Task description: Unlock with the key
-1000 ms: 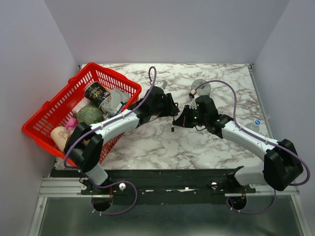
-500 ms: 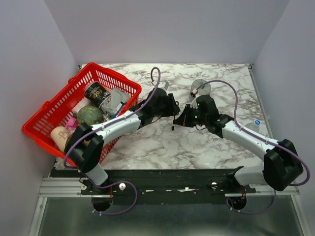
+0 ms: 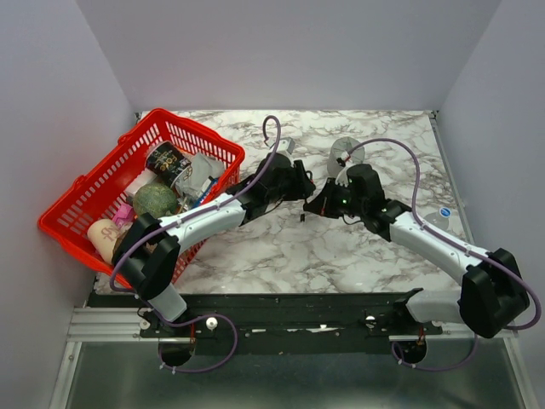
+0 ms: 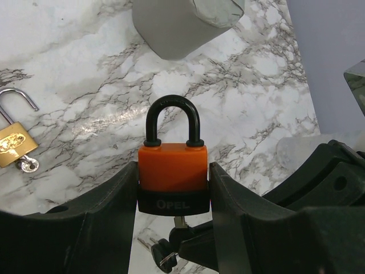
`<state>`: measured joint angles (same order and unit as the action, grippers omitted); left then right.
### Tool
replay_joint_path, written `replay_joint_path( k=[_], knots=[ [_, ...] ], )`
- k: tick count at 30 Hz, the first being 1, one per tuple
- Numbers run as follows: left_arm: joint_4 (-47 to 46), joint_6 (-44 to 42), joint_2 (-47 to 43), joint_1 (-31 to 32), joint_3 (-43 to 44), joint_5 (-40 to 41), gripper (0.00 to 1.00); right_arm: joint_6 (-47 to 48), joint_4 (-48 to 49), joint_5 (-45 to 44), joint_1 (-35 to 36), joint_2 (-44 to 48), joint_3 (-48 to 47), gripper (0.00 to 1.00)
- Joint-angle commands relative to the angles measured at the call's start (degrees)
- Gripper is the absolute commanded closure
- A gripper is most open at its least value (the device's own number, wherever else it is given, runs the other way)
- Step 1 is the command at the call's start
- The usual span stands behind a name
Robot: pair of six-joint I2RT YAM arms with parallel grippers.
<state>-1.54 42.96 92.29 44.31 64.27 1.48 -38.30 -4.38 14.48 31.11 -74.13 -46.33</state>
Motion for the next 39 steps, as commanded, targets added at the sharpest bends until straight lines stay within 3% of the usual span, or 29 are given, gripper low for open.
replay_joint_path(
  k=[1, 39],
  knots=[
    [3.30, -1.03, -0.62, 2.27, -0.02, -1.91, 1.00, 0.51, 9.04, -6.22, -2.99, 2.93, 0.18, 0.99],
    [2.07, -0.51, 2.10, 6.66, -0.29, -3.32, 1.00, 5.70, 20.99, -9.38, -4.04, 8.03, 3.08, 0.99]
  ],
)
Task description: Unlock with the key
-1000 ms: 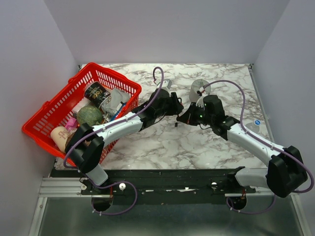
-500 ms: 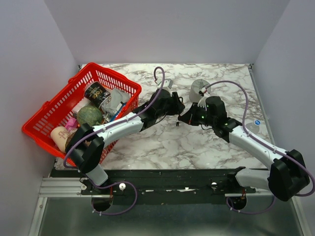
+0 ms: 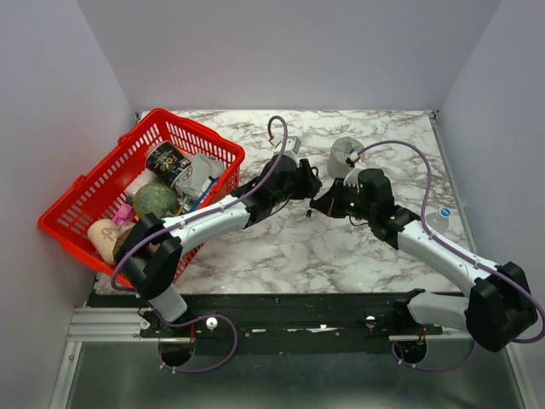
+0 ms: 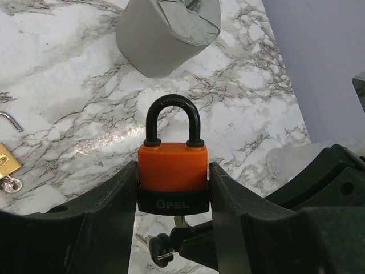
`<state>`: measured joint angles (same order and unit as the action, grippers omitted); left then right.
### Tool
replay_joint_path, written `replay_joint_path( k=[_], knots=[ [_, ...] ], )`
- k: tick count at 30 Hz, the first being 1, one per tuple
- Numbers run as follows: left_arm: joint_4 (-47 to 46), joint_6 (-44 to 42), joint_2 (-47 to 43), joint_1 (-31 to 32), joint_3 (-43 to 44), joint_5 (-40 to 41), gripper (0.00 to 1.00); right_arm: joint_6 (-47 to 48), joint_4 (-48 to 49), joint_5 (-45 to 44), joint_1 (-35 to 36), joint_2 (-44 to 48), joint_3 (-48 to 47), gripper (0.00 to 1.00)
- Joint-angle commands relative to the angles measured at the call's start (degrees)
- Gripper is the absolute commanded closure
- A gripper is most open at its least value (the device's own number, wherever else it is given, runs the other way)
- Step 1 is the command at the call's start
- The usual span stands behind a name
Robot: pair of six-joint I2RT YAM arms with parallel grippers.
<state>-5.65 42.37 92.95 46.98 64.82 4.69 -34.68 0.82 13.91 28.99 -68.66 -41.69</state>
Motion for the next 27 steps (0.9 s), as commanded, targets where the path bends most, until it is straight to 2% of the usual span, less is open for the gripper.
replay_joint_path(
  k=[1, 27],
  knots=[
    [6.18, -0.09, 1.71, 4.08, -0.83, -6.45, 1.00, 2.16, 15.79, -9.25, -1.92, 2.66, -1.55, 0.99],
    [5.30, -1.15, 1.80, 4.87, -0.92, -8.29, 1.00, 3.56, 16.05, -7.94, -6.32, 7.32, -0.15, 0.99]
  ],
)
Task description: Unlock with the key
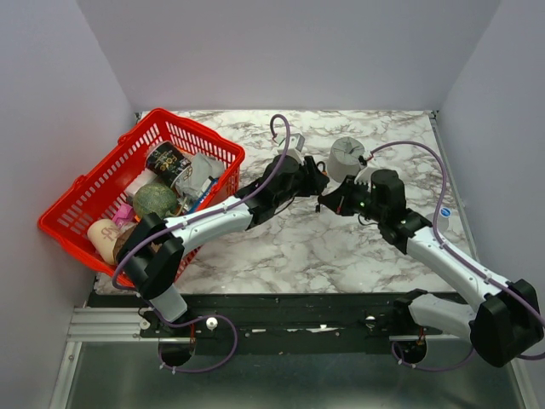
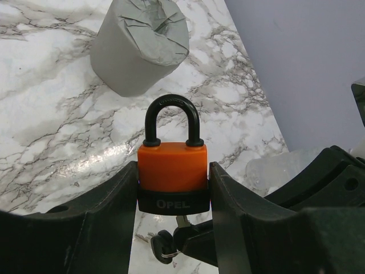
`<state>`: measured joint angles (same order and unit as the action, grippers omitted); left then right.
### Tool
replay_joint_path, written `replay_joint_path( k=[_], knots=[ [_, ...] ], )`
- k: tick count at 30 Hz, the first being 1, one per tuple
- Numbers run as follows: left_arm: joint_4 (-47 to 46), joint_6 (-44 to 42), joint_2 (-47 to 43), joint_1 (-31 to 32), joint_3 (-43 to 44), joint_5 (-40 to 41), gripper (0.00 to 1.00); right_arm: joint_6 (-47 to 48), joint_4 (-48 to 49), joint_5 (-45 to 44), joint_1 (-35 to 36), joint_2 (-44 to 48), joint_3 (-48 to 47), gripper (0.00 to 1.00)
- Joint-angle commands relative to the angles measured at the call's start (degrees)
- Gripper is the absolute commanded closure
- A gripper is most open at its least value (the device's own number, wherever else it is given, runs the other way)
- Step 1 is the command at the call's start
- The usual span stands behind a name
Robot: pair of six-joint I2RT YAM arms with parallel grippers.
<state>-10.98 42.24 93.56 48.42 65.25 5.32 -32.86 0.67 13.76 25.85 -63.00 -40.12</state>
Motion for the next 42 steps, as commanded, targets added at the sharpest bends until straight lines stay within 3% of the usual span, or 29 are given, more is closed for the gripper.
replay_joint_path(
  k=[1, 8, 17, 26, 42],
  knots=[
    [10.63, -0.84, 1.19, 3.43, -1.36, -9.36, 1.00, 2.62, 17.17, -6.48, -3.26, 1.31, -1.54, 0.99],
    [9.93, 0.91, 2.24, 3.52, -1.62, -11.56, 1.00, 2.98, 22.36, -2.51, -3.17, 0.07, -1.72, 0.99],
    [7.91, 1.27, 2.33, 3.78, -2.50, -13.76, 1.00, 1.04, 23.24, -4.70, -3.17, 0.43, -3.38, 0.99],
    [9.66, 0.74, 2.94, 5.19, -1.71, -12.53, 1.00, 5.08, 23.68, -9.01, -3.17, 0.60, -5.50, 0.99],
    [9.66, 1.27, 3.65, 5.98, -1.62, -12.71, 1.00, 3.77, 30.36, -8.04, -3.08, -3.00, -6.29, 0.99]
  ],
)
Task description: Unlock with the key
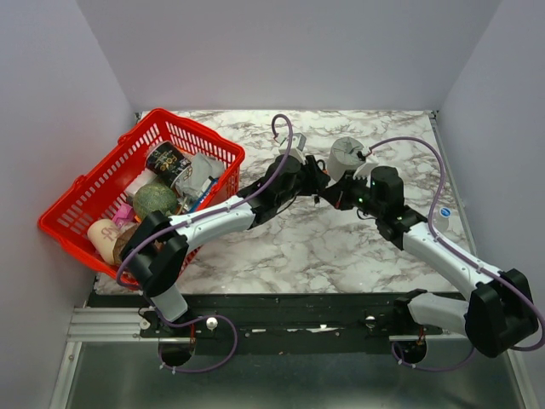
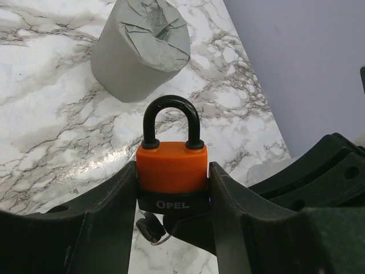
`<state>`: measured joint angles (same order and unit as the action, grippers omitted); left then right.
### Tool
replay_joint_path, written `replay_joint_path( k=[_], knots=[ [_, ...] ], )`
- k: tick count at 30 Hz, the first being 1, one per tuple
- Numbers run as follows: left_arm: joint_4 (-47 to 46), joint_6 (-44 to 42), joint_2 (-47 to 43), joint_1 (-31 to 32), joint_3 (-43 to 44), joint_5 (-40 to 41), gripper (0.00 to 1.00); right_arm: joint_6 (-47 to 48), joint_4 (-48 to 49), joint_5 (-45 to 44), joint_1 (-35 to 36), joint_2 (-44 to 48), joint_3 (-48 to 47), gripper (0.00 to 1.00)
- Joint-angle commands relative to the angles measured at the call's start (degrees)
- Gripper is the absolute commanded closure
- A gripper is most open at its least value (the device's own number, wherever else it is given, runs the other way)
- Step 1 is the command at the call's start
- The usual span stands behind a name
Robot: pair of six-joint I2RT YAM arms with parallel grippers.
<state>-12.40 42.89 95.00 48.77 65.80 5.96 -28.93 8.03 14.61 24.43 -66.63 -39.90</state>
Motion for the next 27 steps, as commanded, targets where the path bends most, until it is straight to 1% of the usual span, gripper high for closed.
replay_joint_path(
  k=[1, 6, 13, 16, 20, 27],
  knots=[
    [11.17, 0.52, 2.21, 5.63, -2.08, -13.43, 1.00, 0.10, 22.73, -9.25, -1.66, 0.80, -6.68, 0.99],
    [11.17, 0.61, 2.03, 5.72, -2.08, -13.51, 1.00, 1.50, 22.55, -10.92, -1.66, 1.50, -6.51, 0.99],
    [10.21, -0.26, 1.15, 5.72, -2.43, -14.48, 1.00, 0.36, 21.85, -12.15, -1.84, 1.94, -5.54, 0.99],
    [10.03, -1.14, 0.10, 5.72, -2.34, -14.48, 1.00, -0.60, 21.59, -10.40, -2.89, 2.73, -4.75, 0.99],
    [9.25, -3.08, -2.27, 5.37, -2.52, -13.78, 1.00, -2.18, 20.97, -5.31, -4.82, 4.40, -3.87, 0.99],
    [3.88, -3.87, -4.91, 4.40, -3.92, -17.55, 1.00, -5.96, 21.06, 3.22, -9.66, 7.83, -2.02, 0.99]
  ],
)
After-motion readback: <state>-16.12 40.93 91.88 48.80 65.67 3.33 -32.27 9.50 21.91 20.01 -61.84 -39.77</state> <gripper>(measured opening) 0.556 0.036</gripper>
